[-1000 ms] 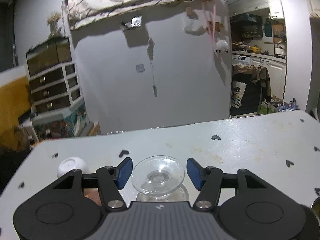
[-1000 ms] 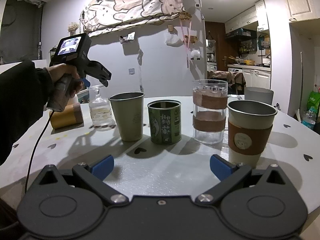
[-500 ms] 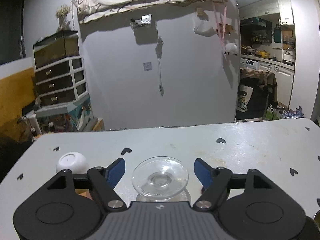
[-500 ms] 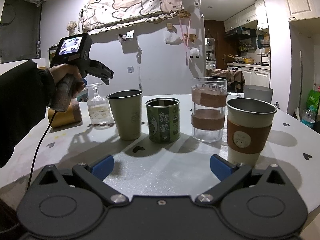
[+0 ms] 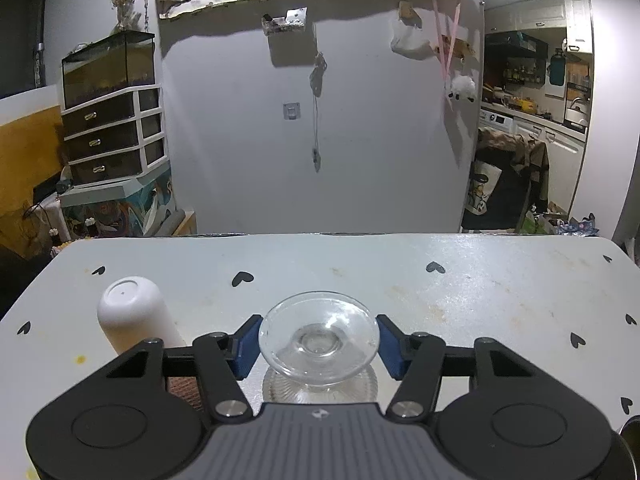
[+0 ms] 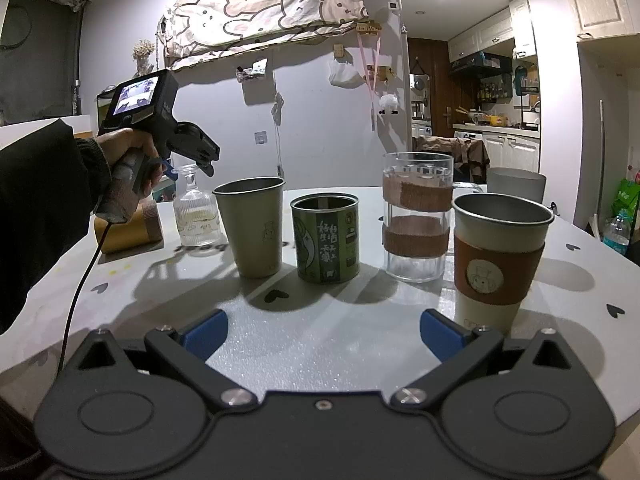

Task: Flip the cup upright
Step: 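Lower the left gripper over the upside-down glass base and close on it, then tip the glass onto its side with the left gripper while the right gripper grasps its bowl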

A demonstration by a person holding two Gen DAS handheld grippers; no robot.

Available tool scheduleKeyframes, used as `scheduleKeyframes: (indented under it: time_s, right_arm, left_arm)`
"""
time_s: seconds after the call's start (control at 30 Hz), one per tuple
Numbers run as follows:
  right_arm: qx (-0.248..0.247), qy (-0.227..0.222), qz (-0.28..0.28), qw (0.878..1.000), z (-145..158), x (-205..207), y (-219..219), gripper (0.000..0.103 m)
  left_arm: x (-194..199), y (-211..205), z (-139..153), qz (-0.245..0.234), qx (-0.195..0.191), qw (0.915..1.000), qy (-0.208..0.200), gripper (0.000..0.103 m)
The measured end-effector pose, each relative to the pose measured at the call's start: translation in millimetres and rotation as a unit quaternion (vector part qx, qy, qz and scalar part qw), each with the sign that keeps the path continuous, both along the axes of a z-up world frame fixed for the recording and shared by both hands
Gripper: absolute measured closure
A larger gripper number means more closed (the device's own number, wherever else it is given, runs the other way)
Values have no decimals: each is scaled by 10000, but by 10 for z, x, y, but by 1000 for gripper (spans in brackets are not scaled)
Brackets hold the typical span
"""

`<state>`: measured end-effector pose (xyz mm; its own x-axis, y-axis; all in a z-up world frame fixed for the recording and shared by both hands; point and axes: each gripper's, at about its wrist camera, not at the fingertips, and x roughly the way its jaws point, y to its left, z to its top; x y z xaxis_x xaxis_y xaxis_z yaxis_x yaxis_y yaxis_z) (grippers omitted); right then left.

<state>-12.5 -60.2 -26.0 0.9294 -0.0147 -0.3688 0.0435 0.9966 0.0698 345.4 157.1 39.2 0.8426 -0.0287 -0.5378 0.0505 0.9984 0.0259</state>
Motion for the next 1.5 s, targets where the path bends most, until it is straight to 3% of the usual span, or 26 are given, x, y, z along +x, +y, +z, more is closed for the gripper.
scheduleKeyframes:
  time_s: [0.17, 0.43, 0.8, 1.17, 1.37, 1.5]
  right_arm:
    - [41, -14, -18, 10000, -14, 12, -18, 0]
    - [40, -50, 73, 10000, -11, 18, 56, 0]
    - [-46, -18, 281, 9996, 4, 64, 241, 0]
    - [76, 44, 467, 9989, 53, 128, 346, 0]
    - [484, 197, 652, 9965, 135, 263, 374, 0]
    - [824, 487, 869, 9916, 148, 420, 472, 0]
  left_arm:
    - [-240, 14, 5, -190, 54, 9997, -119, 43]
    - [-977, 98, -152, -790, 335, 9960, -238, 43]
    - [-1722, 573, -748, -1005, -547, 9927, 391, 43]
    - [-2651, 702, -837, -1571, -802, 9838, 327, 44]
    - [-3092, 761, -854, -2031, -752, 9755, 378, 43]
    - [-3215, 764, -855, -1998, -719, 9769, 253, 42]
